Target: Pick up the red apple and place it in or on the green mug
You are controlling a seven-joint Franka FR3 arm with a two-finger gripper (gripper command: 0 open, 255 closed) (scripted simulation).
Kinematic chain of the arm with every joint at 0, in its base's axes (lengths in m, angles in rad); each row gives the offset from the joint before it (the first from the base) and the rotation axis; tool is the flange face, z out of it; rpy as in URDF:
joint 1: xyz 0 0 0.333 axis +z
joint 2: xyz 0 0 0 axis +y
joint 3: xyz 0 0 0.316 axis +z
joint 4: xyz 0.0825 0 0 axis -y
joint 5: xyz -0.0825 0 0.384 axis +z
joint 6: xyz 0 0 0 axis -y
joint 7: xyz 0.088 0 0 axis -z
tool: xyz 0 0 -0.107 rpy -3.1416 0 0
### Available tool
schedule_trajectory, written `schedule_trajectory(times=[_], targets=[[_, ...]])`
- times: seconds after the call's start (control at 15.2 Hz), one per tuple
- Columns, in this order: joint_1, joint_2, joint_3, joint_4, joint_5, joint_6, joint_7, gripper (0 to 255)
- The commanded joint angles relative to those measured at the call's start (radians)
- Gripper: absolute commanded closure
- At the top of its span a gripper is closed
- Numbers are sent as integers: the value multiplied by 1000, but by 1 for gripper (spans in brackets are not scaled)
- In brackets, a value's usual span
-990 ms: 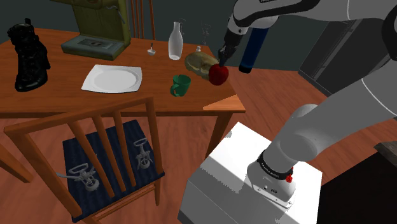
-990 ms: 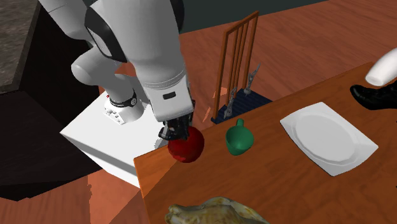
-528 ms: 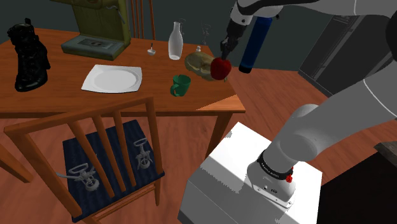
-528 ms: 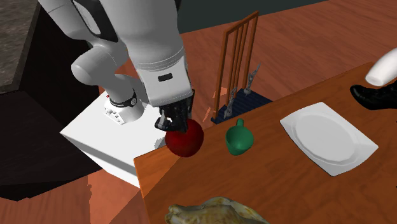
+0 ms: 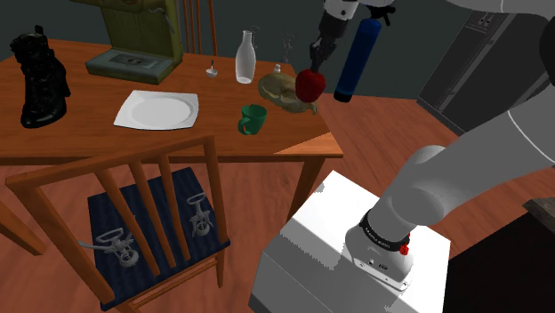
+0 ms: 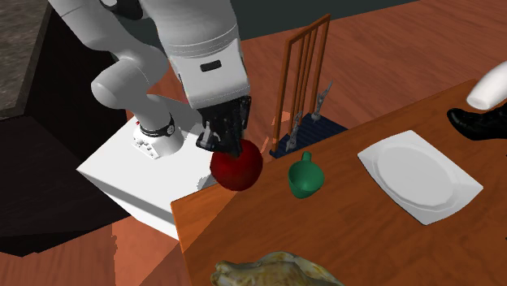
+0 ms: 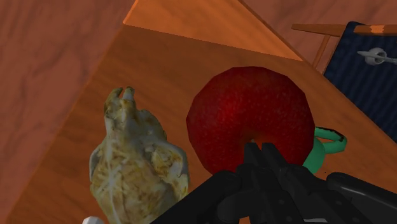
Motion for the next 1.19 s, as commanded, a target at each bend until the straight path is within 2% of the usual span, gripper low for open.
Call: schedule_trajectory(times=[0.0,0.53,0.92,1.12], targets=[[14,24,19,39,10,-17,27,255],[82,174,110,262,54,-93,166,255],[129,328,166,497,76,-175,264,255],[129,319,166,445,74,-132,264,255]])
